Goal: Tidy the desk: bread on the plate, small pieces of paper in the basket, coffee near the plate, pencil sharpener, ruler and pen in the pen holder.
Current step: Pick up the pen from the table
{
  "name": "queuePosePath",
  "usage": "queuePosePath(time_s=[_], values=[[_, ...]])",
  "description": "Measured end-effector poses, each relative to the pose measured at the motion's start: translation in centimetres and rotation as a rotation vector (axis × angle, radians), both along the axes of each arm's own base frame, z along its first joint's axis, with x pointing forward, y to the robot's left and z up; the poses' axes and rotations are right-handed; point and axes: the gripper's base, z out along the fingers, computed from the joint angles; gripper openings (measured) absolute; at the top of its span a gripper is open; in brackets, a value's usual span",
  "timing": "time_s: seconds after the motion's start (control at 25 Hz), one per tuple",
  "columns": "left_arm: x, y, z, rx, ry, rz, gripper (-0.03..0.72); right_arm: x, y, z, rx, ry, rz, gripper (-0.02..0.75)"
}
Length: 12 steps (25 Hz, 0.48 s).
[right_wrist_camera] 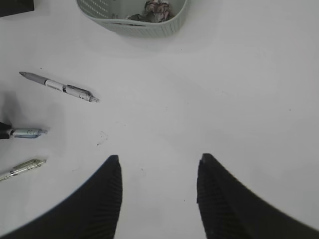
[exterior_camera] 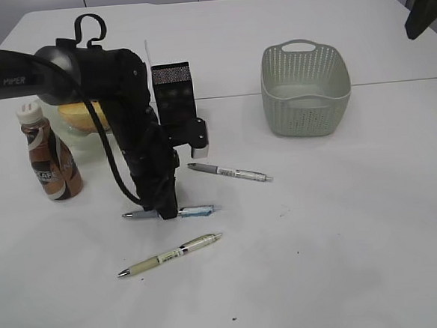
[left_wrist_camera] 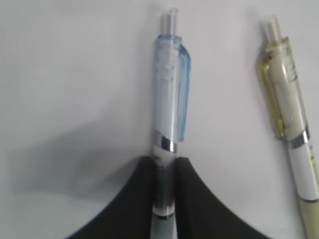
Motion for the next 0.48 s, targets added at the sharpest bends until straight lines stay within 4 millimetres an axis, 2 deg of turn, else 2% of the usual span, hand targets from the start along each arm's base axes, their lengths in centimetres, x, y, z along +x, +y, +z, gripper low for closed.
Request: queuePosePath(time_s=[0.24,0.48], values=[[0.40,-0.13,-0.01,0.014,0.021,0.336,0.060,0.00,0.00,0.00,0.000,0.000,0.000,0.365],[0.62,-0.17,0.15,0.014,0.027,0.490,0.059,0.00,0.00,0.00,0.000,0.000,0.000,0.365]])
